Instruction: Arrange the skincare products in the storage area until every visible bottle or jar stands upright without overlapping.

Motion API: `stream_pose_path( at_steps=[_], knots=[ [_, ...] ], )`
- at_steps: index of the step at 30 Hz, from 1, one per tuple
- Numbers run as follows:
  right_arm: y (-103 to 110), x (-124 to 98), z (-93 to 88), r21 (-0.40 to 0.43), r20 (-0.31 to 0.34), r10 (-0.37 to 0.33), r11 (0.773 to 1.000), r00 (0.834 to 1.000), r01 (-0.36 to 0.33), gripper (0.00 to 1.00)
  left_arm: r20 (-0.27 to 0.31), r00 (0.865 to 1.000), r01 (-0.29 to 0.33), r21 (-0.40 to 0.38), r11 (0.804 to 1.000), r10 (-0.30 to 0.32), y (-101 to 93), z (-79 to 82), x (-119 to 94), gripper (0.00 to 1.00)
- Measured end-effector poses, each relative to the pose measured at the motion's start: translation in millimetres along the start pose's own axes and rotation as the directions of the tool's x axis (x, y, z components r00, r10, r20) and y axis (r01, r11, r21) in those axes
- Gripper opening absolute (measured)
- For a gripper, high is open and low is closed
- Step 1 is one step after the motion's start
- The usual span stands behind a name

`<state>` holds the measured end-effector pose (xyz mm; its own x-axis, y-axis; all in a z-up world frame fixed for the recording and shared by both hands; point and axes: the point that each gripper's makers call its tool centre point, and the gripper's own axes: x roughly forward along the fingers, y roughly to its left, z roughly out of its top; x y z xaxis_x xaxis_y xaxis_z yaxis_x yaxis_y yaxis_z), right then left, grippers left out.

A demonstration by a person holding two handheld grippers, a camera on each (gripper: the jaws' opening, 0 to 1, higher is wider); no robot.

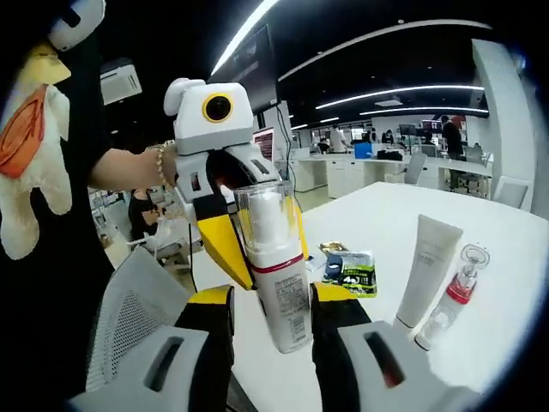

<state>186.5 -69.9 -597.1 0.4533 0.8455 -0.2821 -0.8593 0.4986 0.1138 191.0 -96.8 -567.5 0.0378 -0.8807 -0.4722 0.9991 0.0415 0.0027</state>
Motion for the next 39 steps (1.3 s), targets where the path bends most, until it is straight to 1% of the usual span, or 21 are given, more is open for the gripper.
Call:
stream_pose_path(
  at_steps=[7, 12, 15, 19, 23, 24, 25, 26, 28, 30, 34, 37, 39],
  knots=[
    [-14.6, -6.0, -13.7, 0.045, -0.017, -0.081, 0.996, 0.997, 0.081, 0.53, -0.036, 0.999, 0.011, 0.021, 1.000, -0.010, 9.2, -10.1, 12.7, 0.23],
    [-25.0, -10.7, -20.7, 0.068, -0.027, -0.129, 0.989, 0.991, 0.130, 0.60, -0.064, 0.998, 0.019, 0.042, 0.999, -0.016, 18.0, -21.4, 22.7, 0.23],
    [-30.7, -14.2, -23.9, 0.074, -0.037, -0.159, 0.984, 0.987, 0.162, 0.64, -0.067, 0.997, 0.026, 0.029, 0.999, -0.024, 24.8, -27.5, 28.5, 0.23],
    [-32.3, -18.7, -29.4, 0.091, -0.055, -0.173, 0.980, 0.983, 0.178, 0.67, -0.071, 0.997, 0.023, 0.008, 1.000, -0.023, 34.6, -36.5, 37.8, 0.23],
    [-36.5, -25.0, -34.8, 0.103, -0.069, -0.201, 0.973, 0.977, 0.207, 0.72, -0.068, 0.997, 0.021, -0.015, 1.000, -0.022, 50.1, -49.2, 49.8, 0.23],
    [-41.1, -28.3, -35.0, 0.095, -0.068, -0.229, 0.967, 0.971, 0.235, 0.74, -0.070, 0.997, 0.018, -0.016, 1.000, -0.019, 53.7, -52.2, 50.6, 0.23],
    [-43.7, -30.4, -34.9, 0.090, -0.066, -0.244, 0.964, 0.968, 0.249, 0.76, -0.073, 0.997, 0.016, -0.017, 1.000, -0.017, 56.8, -54.7, 52.1, 0.23],
    [-46.0, -32.7, -35.4, 0.095, -0.066, -0.254, 0.961, 0.965, 0.259, 0.77, -0.076, 0.997, 0.012, -0.014, 1.000, -0.013, 59.8, -56.8, 53.9, 0.23],
    [-54.5, -38.7, -36.0, 0.106, -0.058, -0.294, 0.948, 0.954, 0.299, 0.82, -0.085, 0.996, 0.008, -0.001, 1.000, -0.008, 66.1, -61.1, 58.8, 0.23],
    [-61.3, -43.9, -39.0, 0.112, -0.063, -0.322, 0.938, 0.945, 0.327, 0.87, -0.080, 0.997, 0.010, 0.008, 1.000, -0.009, 71.0, -62.5, 64.6, 0.23],
    [-69.9, -52.4, -43.5, 0.126, -0.066, -0.353, 0.925, 0.933, 0.359, 0.91, -0.057, 0.998, 0.016, 0.013, 1.000, -0.015, 81.7, -63.8, 76.2, 0.23],
    [-75.7, -56.4, -48.2, 0.131, -0.077, -0.369, 0.917, 0.926, 0.376, 0.93, -0.064, 0.998, 0.014, 0.032, 0.999, -0.012, 89.6, -68.4, 82.5, 0.23],
    [-77.4, -58.0, -49.9, 0.135, -0.081, -0.376, 0.914, 0.923, 0.384, 0.94, -0.066, 0.998, 0.013, 0.034, 0.999, -0.011, 88.9, -68.0, 84.4, 0.23]
  ],
)
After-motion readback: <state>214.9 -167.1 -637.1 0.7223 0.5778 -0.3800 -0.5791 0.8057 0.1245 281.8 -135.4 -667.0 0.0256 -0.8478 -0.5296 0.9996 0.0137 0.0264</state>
